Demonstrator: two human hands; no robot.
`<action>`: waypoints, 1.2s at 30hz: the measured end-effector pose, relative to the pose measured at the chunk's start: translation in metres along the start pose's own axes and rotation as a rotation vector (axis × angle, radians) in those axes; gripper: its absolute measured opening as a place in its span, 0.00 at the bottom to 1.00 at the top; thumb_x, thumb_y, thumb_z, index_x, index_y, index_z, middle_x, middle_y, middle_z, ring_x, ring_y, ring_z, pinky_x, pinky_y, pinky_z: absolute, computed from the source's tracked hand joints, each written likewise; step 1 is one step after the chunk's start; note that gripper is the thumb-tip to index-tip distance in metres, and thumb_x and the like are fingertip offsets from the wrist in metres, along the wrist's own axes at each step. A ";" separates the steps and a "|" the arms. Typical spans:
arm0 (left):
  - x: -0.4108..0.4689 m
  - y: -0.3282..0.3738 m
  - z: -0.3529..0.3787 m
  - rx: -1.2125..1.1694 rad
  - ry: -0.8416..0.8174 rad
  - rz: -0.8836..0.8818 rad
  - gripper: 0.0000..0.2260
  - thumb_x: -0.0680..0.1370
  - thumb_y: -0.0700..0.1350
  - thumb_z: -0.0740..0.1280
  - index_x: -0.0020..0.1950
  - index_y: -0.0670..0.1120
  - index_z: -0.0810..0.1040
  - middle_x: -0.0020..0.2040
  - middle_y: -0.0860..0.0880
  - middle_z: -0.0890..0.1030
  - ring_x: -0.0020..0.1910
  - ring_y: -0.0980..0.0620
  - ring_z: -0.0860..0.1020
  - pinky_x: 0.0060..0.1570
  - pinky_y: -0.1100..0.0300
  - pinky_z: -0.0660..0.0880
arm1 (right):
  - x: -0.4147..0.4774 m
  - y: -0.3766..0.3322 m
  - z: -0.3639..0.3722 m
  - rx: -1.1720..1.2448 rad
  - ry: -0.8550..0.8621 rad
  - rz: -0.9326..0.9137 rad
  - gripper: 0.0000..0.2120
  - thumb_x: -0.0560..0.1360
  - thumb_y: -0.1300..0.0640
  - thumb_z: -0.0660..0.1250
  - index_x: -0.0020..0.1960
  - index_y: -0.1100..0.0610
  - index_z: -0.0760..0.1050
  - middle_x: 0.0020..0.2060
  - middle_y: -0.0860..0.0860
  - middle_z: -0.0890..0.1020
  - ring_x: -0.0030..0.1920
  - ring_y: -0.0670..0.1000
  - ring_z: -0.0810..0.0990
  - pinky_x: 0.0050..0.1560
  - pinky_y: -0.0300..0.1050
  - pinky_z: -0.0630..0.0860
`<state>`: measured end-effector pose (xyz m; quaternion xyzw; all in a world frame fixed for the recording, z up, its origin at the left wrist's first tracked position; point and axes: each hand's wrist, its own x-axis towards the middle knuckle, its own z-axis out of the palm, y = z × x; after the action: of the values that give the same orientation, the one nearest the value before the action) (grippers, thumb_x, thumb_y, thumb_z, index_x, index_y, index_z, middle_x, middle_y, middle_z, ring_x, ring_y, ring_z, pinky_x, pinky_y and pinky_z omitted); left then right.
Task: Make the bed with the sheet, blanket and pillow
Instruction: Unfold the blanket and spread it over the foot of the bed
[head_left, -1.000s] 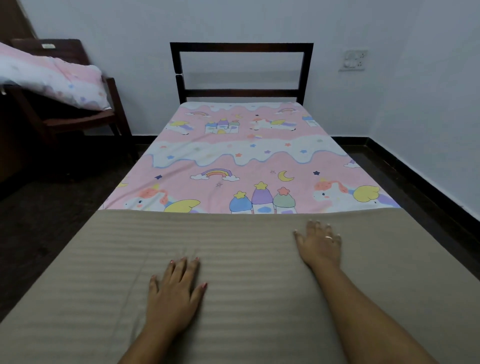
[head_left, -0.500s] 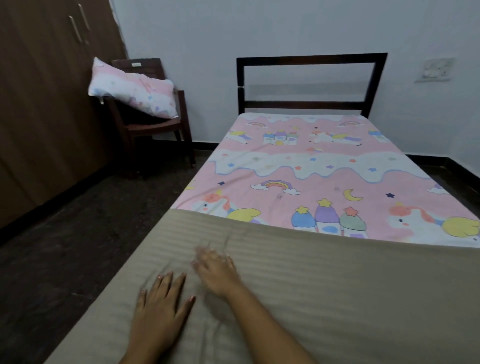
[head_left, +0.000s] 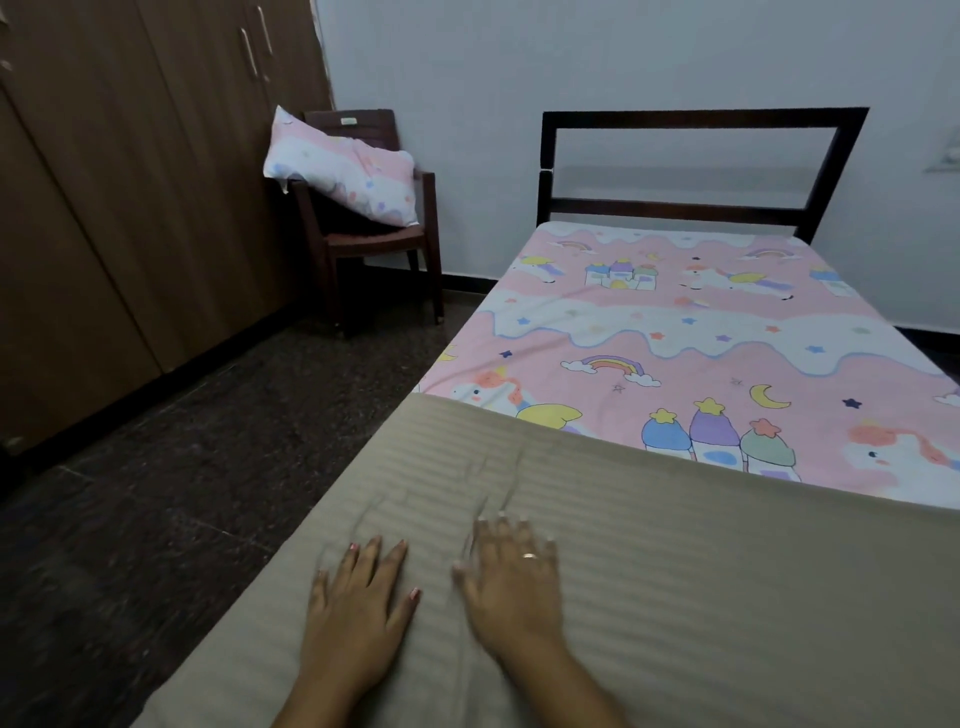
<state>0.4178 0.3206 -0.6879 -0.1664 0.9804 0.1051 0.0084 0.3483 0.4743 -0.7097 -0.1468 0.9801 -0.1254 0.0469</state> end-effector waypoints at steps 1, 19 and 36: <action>-0.005 -0.002 -0.001 0.008 -0.011 -0.001 0.43 0.60 0.67 0.30 0.76 0.63 0.48 0.78 0.56 0.49 0.77 0.55 0.46 0.73 0.50 0.45 | -0.005 -0.019 -0.002 0.022 -0.075 -0.059 0.29 0.71 0.37 0.54 0.61 0.51 0.79 0.61 0.51 0.80 0.61 0.57 0.78 0.65 0.60 0.67; -0.089 -0.093 -0.022 0.086 0.050 -0.236 0.39 0.67 0.70 0.34 0.76 0.61 0.50 0.77 0.54 0.56 0.76 0.52 0.53 0.73 0.49 0.52 | -0.083 -0.059 0.017 0.042 -0.027 -0.169 0.31 0.71 0.37 0.54 0.62 0.54 0.78 0.61 0.55 0.80 0.61 0.57 0.78 0.63 0.58 0.70; -0.154 -0.161 -0.040 -0.374 0.115 -0.829 0.30 0.74 0.68 0.55 0.57 0.43 0.73 0.55 0.36 0.78 0.55 0.36 0.76 0.52 0.48 0.70 | -0.155 -0.082 0.022 -0.017 -0.109 -0.307 0.31 0.74 0.34 0.50 0.63 0.52 0.78 0.61 0.57 0.79 0.61 0.58 0.78 0.63 0.58 0.58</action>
<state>0.6167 0.2133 -0.6738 -0.5490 0.7941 0.2586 -0.0347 0.5217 0.4398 -0.7014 -0.3018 0.9432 -0.1145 0.0791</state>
